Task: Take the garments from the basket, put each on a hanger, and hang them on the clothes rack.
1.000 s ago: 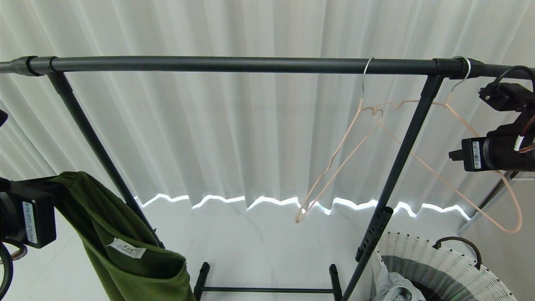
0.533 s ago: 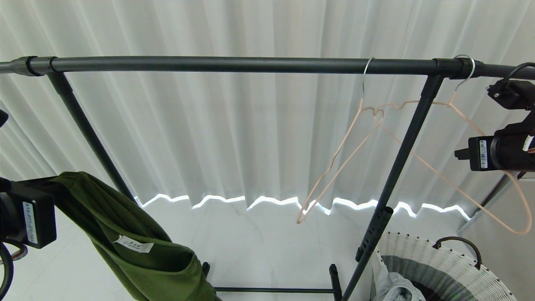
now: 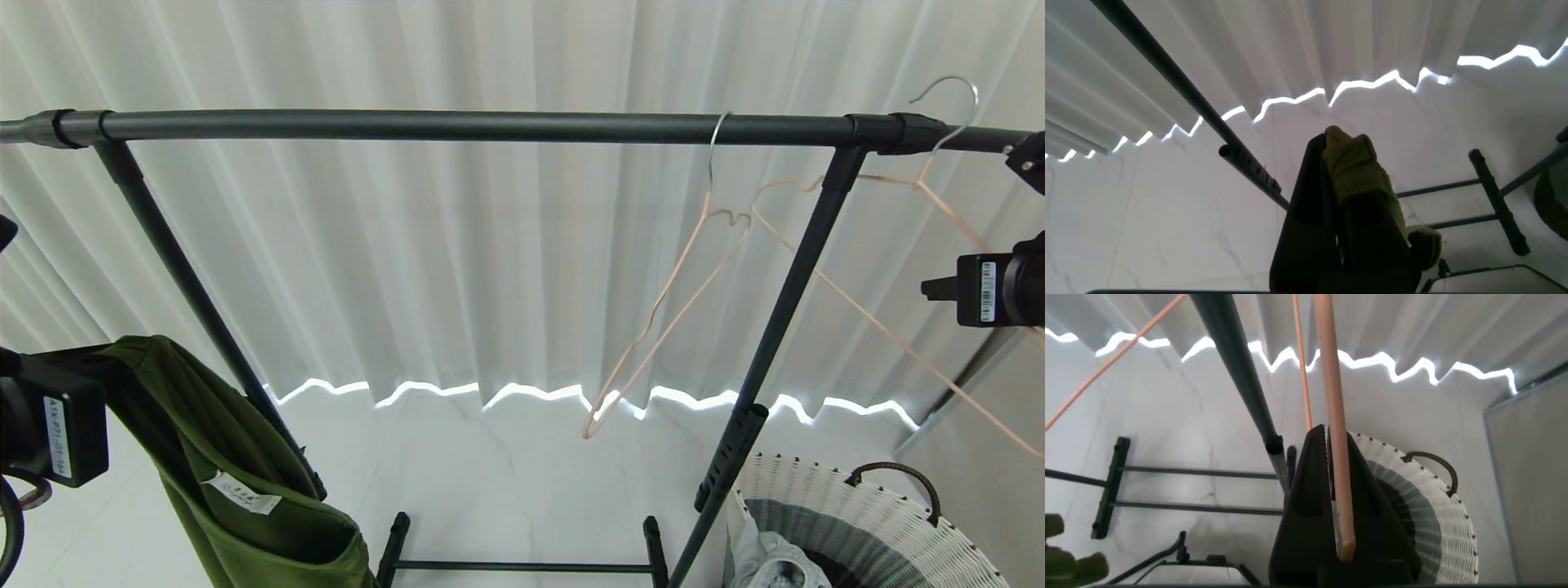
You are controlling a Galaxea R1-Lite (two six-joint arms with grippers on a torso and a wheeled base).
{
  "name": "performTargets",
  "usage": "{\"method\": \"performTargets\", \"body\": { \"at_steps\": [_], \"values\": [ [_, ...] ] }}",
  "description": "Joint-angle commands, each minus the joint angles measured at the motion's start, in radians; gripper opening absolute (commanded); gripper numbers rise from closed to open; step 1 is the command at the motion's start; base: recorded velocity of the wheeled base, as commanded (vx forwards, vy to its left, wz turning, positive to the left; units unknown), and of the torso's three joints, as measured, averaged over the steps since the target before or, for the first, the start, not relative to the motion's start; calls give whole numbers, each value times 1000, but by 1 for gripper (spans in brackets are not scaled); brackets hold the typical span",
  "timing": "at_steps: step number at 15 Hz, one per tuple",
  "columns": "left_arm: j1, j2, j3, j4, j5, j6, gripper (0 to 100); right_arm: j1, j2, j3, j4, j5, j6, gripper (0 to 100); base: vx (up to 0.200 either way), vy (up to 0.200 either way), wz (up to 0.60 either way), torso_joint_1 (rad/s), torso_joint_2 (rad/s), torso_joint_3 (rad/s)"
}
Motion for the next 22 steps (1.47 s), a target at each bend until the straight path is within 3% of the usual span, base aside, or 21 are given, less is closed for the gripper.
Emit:
{"method": "performTargets", "body": {
  "at_steps": [1,11,16,22],
  "values": [
    [0,0,1,0,0,0,0,0,-40,5,2,-1,-1,0,0,0,0,0,0,0],
    [1,0,1,0,2,1,0,0,-345,295,38,-66,-42,0,0,0,0,0,0,0],
    [1,0,1,0,2,3,0,0,-393,384,42,-67,-42,0,-200,0,0,5,5,1],
    [1,0,18,0,3,1,0,0,-398,398,42,-69,-42,0,-167,0,0,0,-1,3]
  ]
}}
